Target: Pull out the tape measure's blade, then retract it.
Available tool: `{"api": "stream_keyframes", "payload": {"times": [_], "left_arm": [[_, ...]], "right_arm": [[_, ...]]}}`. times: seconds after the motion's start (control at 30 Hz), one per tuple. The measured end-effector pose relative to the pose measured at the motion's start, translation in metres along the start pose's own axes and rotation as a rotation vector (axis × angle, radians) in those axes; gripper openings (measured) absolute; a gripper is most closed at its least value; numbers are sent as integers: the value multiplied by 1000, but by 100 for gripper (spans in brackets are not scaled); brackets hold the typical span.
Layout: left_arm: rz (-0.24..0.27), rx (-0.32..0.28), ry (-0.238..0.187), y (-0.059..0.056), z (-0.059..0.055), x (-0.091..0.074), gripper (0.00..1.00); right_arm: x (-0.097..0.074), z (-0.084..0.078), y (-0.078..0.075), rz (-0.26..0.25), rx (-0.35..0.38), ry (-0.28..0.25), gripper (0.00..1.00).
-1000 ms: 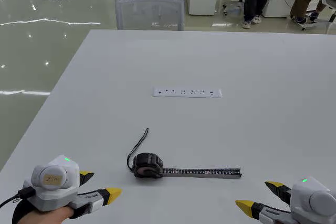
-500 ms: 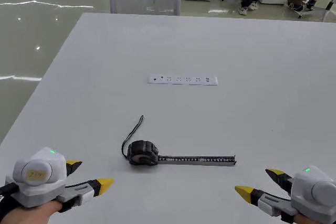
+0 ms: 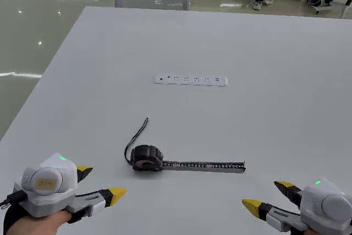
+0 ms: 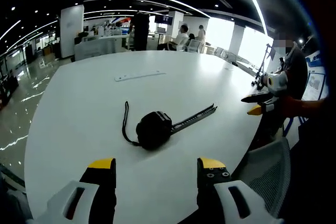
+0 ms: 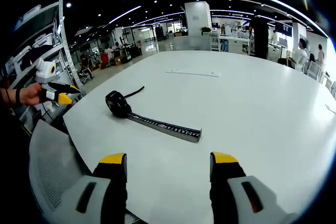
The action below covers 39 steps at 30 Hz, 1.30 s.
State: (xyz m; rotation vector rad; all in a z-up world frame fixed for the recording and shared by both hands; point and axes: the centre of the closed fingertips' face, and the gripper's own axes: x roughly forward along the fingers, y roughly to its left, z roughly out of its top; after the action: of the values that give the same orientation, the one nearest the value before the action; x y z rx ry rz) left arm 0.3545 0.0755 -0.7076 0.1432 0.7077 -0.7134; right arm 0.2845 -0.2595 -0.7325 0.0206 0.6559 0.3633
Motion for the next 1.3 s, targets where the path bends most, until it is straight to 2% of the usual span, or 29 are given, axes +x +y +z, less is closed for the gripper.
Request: {"api": "stream_keyframes", "payload": {"times": [0.23, 0.43, 0.8, 1.13, 1.3], "left_arm": [[-3, -13, 8, -5, 0, 6, 60], [-10, -11, 22, -13, -1, 12, 60], [3, -27, 26, -15, 1, 20, 60], [9, -68, 50, -21, -2, 37, 59], [24, -85, 64, -19, 0, 47, 59]], "right_arm": [[2, -3, -6, 9, -8, 14, 64], [6, -5, -11, 18, -15, 25, 63], [10, -4, -18, 33, -18, 25, 62], [25, -7, -24, 56, -38, 61, 61], [36, -9, -29, 74, -52, 82, 60]]}}
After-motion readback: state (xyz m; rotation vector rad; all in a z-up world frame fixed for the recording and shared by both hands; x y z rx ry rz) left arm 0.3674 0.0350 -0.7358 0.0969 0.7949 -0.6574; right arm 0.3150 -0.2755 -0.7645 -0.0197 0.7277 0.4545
